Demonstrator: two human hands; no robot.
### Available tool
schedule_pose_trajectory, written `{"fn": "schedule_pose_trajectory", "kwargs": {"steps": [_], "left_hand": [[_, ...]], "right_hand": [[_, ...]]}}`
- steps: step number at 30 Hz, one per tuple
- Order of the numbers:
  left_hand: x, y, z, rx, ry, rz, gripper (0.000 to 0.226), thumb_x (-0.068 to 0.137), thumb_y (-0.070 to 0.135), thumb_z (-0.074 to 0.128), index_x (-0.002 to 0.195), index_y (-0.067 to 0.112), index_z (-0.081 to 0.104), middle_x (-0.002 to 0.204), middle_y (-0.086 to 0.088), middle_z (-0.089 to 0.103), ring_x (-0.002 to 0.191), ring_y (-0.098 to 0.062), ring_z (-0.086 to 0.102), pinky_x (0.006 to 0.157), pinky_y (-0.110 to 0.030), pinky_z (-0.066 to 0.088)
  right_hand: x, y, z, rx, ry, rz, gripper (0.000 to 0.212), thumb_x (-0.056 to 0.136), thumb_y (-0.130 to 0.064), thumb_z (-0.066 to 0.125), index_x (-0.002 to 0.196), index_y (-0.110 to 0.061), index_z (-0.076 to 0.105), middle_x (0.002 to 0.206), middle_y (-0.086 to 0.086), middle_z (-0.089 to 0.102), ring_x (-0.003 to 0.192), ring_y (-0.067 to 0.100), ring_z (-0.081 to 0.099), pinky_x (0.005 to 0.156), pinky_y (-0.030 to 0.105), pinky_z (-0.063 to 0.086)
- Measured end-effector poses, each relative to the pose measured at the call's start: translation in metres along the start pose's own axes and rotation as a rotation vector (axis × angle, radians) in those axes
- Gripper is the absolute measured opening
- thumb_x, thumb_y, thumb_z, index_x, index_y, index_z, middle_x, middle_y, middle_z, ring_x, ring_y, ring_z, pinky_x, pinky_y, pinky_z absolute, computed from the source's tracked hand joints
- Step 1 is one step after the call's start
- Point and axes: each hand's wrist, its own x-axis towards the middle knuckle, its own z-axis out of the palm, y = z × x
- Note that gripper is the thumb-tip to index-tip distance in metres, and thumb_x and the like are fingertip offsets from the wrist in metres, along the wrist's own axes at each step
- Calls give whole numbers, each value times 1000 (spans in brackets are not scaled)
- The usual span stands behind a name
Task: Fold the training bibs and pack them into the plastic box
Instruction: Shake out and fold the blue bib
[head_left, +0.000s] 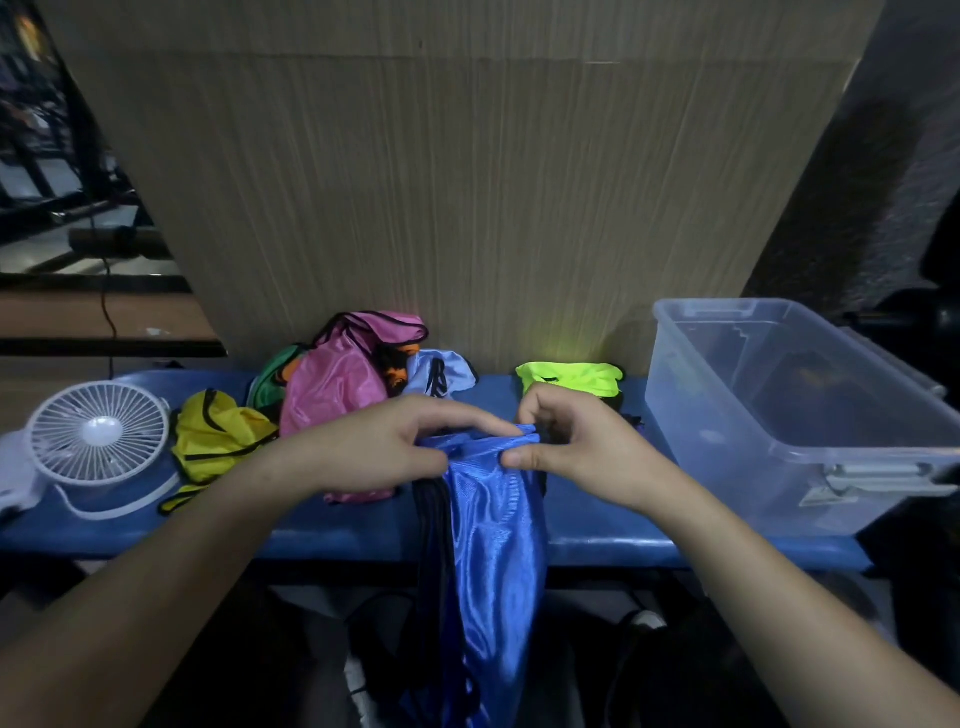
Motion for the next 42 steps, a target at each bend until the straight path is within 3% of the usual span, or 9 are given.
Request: {"fn": "schedule_pose_trajectory", "kwargs": {"steps": [5, 9, 12, 20, 24, 31, 35, 38, 42], "left_hand": [[-8, -2, -4, -15, 181, -41, 57, 84, -12, 52, 124, 29, 56, 112, 4, 68, 103, -12, 66, 79, -19, 50], [-6, -4, -5, 358, 316, -34, 37, 84, 5, 56, 108, 32, 53, 84, 14, 70, 61, -12, 58, 60, -31, 43], [-4, -5, -4, 488, 318, -76, 34, 84, 11, 53, 107, 35, 58, 66, 9, 62, 61, -5, 53, 57, -30, 35], [7, 4, 7, 381, 295, -49, 45, 74, 71, 60, 101, 35, 62, 93, 19, 68, 90, -4, 64, 80, -34, 50], [15, 2, 8, 427, 301, -23, 17, 84, 44, 75, 91, 37, 61, 82, 27, 58, 83, 3, 55, 66, -15, 34], [19, 5, 5, 435, 384, 35, 2, 94, 21, 66, 93, 22, 67, 77, 12, 62, 78, -3, 57, 69, -24, 43], [15, 9, -9, 404, 459, 41, 7, 93, 17, 69, 92, 24, 71, 73, 16, 64, 74, 1, 59, 67, -16, 40], [11, 11, -21, 415, 425, 22, 9, 93, 19, 68, 95, 27, 72, 80, 18, 67, 80, 1, 62, 73, -21, 45], [3, 13, -35, 431, 440, 20, 11, 93, 18, 68, 96, 27, 73, 84, 18, 69, 84, 1, 64, 73, -17, 44]], "right_hand": [[-2, -1, 0, 140, 21, -9, 25, 86, -11, 76, 80, -11, 52, 67, 2, 47, 64, 16, 39, 58, 30, 32], [1, -4, 7, 215, 52, -22, 25, 88, -11, 74, 80, -10, 50, 61, -6, 45, 56, 10, 35, 52, 20, 30], [4, -6, 13, 201, 90, -67, 30, 87, -14, 76, 77, -12, 48, 62, 0, 45, 57, 14, 34, 52, 25, 29], [10, -13, 28, 132, 139, -105, 31, 88, -8, 75, 76, -9, 46, 63, 1, 43, 55, 5, 33, 52, 17, 28], [7, -9, 23, 69, 150, -66, 30, 90, -16, 73, 80, -7, 46, 64, 1, 41, 55, 6, 34, 52, 20, 28], [1, 7, 20, 65, 14, 6, 22, 96, -24, 65, 86, -20, 46, 65, -15, 39, 61, 7, 36, 57, 25, 32], [-8, 23, 21, 65, -193, 130, 41, 85, -12, 78, 122, -9, 59, 109, -4, 73, 101, 10, 68, 92, 35, 55], [-12, 35, 19, -119, -193, 137, 21, 81, -21, 82, 97, -14, 70, 92, -2, 74, 84, 3, 62, 86, 44, 54], [-15, 41, 15, -401, -170, 101, 41, 74, -53, 80, 73, -19, 58, 80, -2, 59, 87, 14, 52, 86, 42, 43]]}}
